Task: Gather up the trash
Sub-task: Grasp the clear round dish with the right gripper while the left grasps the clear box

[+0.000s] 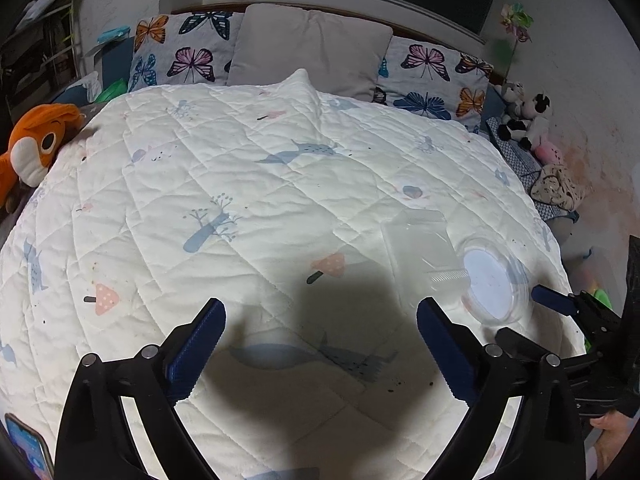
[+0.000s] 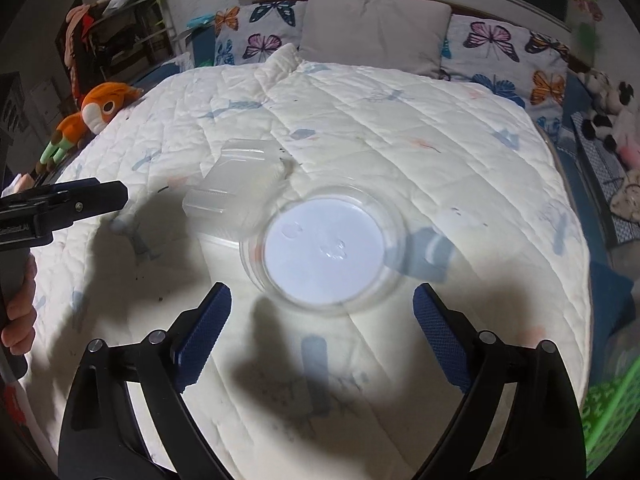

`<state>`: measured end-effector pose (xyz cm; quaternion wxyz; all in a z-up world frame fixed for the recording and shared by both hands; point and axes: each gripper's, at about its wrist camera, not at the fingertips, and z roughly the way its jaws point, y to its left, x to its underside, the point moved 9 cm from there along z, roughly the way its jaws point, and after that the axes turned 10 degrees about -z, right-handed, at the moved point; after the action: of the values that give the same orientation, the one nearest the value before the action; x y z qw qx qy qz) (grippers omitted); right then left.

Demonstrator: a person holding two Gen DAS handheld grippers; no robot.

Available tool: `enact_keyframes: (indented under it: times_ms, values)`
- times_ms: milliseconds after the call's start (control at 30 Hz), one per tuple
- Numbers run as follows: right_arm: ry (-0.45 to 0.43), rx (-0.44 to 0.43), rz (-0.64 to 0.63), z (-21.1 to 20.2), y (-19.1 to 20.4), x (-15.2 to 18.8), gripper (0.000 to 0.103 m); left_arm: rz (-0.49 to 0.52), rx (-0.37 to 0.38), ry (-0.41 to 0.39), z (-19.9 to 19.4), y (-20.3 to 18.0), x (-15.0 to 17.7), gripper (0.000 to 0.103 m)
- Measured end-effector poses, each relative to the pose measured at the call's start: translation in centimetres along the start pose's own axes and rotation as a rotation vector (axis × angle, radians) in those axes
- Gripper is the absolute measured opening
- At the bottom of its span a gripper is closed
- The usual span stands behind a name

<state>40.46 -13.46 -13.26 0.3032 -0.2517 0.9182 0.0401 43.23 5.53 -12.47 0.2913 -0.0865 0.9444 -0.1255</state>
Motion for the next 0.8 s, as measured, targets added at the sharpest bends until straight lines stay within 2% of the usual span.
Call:
enact_keyframes:
  times_ms: [167, 367, 800]
  values:
    - [0.028, 0.015, -0.028, 1.7, 0.3, -0.6, 0.093, -0.018, 0.004, 0.017, 0.7, -0.2, -0.1, 0.094]
    - [0.022, 0.011, -0.002, 2.2, -0.4, -0.9, 0.091, -0.015, 0.011, 0.024, 1.5, -1.2, -0.2, 0.094]
    - [0.000, 0.018, 0.031, -0.4, -1.9, 1.5, 0.088, 0.041, 0.027, 0.021, 4.0, -6.7, -1.3, 0.094]
